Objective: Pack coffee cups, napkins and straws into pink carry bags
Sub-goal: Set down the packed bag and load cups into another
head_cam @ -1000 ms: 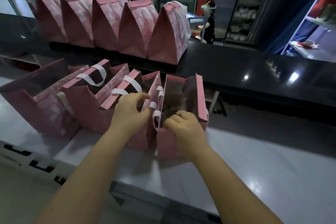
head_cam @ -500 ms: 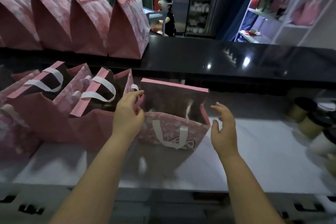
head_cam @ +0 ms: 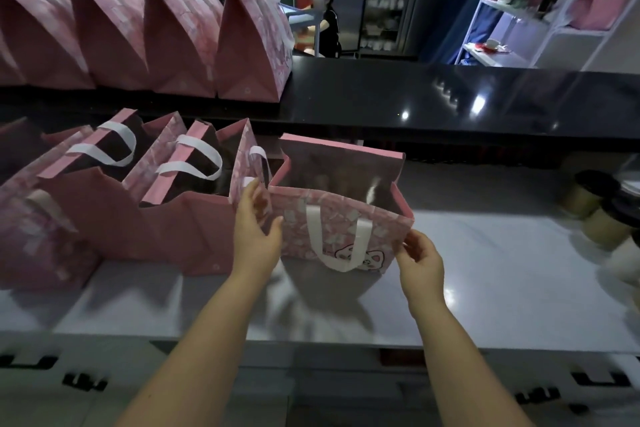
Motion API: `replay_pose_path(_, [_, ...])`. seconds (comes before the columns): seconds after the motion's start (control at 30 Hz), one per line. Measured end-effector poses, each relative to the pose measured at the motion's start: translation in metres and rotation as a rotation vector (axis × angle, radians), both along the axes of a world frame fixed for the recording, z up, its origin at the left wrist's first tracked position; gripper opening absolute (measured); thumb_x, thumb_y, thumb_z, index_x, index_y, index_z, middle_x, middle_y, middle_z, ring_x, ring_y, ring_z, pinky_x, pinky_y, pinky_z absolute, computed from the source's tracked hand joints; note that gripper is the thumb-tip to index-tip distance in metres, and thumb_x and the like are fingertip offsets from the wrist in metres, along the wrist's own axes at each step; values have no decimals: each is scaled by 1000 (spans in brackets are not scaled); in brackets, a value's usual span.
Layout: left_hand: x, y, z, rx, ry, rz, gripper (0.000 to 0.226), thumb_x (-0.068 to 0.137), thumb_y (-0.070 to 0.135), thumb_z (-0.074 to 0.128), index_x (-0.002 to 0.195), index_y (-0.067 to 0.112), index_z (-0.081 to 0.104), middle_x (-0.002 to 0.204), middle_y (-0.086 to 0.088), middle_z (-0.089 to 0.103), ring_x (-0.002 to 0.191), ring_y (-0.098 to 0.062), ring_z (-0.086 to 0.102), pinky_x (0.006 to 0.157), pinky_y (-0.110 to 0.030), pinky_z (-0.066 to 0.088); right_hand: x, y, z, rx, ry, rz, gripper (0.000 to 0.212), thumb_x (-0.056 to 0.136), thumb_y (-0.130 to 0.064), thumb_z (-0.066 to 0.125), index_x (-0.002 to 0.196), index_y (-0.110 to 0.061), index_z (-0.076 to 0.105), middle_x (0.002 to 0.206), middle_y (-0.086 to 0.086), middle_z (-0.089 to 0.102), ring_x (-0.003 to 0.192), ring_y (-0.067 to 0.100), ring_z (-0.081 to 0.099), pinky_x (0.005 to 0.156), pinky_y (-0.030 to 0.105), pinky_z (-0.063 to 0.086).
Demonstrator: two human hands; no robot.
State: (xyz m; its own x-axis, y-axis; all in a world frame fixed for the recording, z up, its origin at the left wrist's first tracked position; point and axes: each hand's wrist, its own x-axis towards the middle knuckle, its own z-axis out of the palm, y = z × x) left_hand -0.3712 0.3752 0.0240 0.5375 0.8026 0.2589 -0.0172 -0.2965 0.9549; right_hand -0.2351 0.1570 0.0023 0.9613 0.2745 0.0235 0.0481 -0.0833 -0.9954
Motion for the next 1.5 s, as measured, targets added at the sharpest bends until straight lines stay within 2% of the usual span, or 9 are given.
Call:
replay_pose_path(0.13, [1,5,-19,-104,112,-34,45,88,-4,63,112,34,57,101,13,66,97,0,63,90,-18,52,3,-3,-13,55,142,-135,20,94,-11,61,88,-28,70,87,-10,73,88,12,68,73,21,57])
replay_pose_path(0.23, [8,4,-31,-207,174,-57,31,90,1,64,96,32,64,89,13,69,86,-1,65,86,-25,55,8,-12,-14,142,227,-244,19,93,-8,62,88,-23,72,87,-7,74,86,14,70,76,25,59])
replay_pose_path(0.43, [50,-42,-42,-371,95,-153,27,95,4,57,87,26,69,93,-2,73,94,-26,69,89,-47,56,19,-55,-14,216,202,-440,20,90,-8,65,89,-27,71,92,-8,75,93,15,70,83,30,58])
replay_pose_path(0.57, [89,-82,-38,-397,77,-215,30,94,6,59,85,31,72,95,0,74,94,-22,70,87,-44,58,40,-101,-8,250,170,-545,21,89,-8,66,88,-29,72,90,-13,75,89,10,71,78,25,58])
replay_pose_path(0.73, [137,-139,-32,-441,38,-243,27,94,7,61,87,31,72,93,3,75,91,-18,71,85,-40,58,77,-153,-3,328,135,-605,27,90,-3,64,90,-29,71,95,-4,75,90,12,71,77,24,57])
replay_pose_path(0.97, [214,-236,-41,-459,-30,-144,23,90,8,66,90,29,72,92,3,74,90,-16,71,88,-42,57,160,-227,-2,367,108,-492,30,91,-1,62,97,-29,69,97,-8,75,93,7,70,70,16,54])
replay_pose_path(1.13, [253,-285,-50,-436,-43,-83,28,90,8,66,87,34,73,92,5,75,92,-16,70,88,-40,57,220,-274,-8,327,113,-354,31,90,6,59,108,-19,64,101,-7,71,89,0,68,74,16,54])
replay_pose_path(1.4, [249,-303,-51,-235,89,-25,25,86,20,73,104,37,66,100,15,70,94,0,65,81,-21,54,247,-297,-23,230,105,-276,32,87,-2,68,101,-32,65,103,-9,71,91,-2,67,78,15,53])
replay_pose_path(1.5, [233,-309,-53,-188,154,-31,27,87,24,71,105,42,62,105,16,65,96,1,62,77,-17,50,242,-301,-23,177,54,-256,34,87,-3,68,108,-30,63,106,-8,70,97,3,67,81,16,53])
